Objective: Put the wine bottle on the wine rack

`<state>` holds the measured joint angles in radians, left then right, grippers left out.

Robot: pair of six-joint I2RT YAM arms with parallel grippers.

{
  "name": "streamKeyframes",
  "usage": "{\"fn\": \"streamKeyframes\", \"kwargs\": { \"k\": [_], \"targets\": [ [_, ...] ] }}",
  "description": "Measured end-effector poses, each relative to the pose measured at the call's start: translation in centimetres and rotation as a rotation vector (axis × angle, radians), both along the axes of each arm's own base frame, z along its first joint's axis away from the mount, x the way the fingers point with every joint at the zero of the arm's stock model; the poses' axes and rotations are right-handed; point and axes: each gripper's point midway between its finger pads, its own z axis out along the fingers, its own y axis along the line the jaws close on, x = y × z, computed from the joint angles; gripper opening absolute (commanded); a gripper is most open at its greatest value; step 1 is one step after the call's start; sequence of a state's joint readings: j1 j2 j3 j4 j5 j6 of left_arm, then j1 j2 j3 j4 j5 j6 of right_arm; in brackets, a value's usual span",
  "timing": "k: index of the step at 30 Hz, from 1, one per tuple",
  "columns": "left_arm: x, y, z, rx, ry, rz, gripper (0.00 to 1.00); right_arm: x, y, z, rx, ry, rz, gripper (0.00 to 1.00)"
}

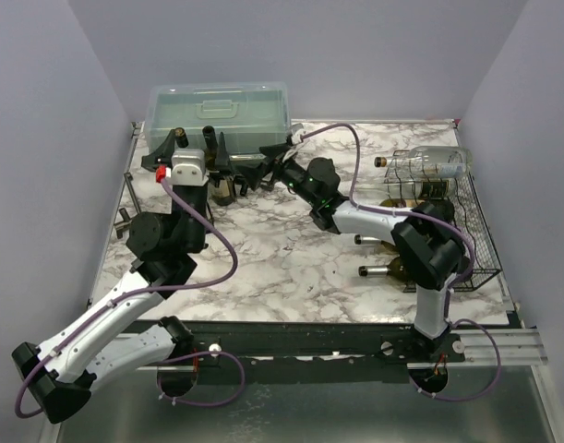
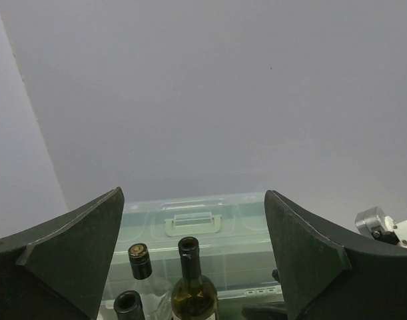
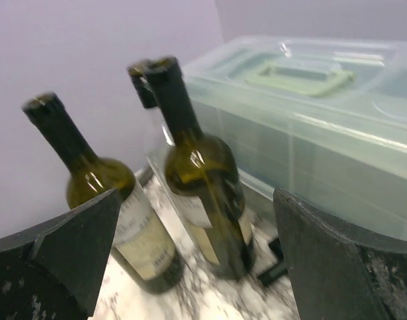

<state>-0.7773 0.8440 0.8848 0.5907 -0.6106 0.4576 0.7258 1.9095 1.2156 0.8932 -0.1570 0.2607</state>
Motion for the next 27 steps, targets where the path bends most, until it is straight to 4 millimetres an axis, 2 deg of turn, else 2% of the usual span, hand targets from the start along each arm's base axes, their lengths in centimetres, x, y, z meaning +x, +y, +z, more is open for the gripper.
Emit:
{"fn": "streamKeyframes", "kwargs": {
  "k": [3, 6, 9, 15, 21, 27],
  "targets": [
    [0.8, 0.6, 0.0, -0.003, 0.021, 0.026, 0.90, 0.0, 2.2, 1.5, 0.041, -0.036, 0.009, 1.00],
    [1.4, 1.5, 0.3, -0.018, 0.037, 0.052, 0.91, 1.4, 3.8, 3.2, 0.080, -0.065, -0.007, 1.00],
    [1.5, 2.2, 0.6, -0.036, 0.040, 0.065, 0.91, 2.4, 4.7, 3.9, 0.103, -0.082, -0.016, 1.00],
    [1.0, 2.8, 0.9, -0.056, 0.036, 0.064, 0.94, 4.0, 7.2, 2.9, 0.108, -0.087, -0.020, 1.00],
    [0.7, 3.2, 1.3, -0.068, 0.023, 0.066, 0.98, 3.2, 10.4, 2.1, 0.072, -0.117, -0.013, 0.97],
    [0.3, 3.4, 1.6, -0.079, 0.008, 0.066, 0.99, 3.5, 12.1, 2.3, 0.052, -0.145, -0.065, 0.90]
  ]
}}
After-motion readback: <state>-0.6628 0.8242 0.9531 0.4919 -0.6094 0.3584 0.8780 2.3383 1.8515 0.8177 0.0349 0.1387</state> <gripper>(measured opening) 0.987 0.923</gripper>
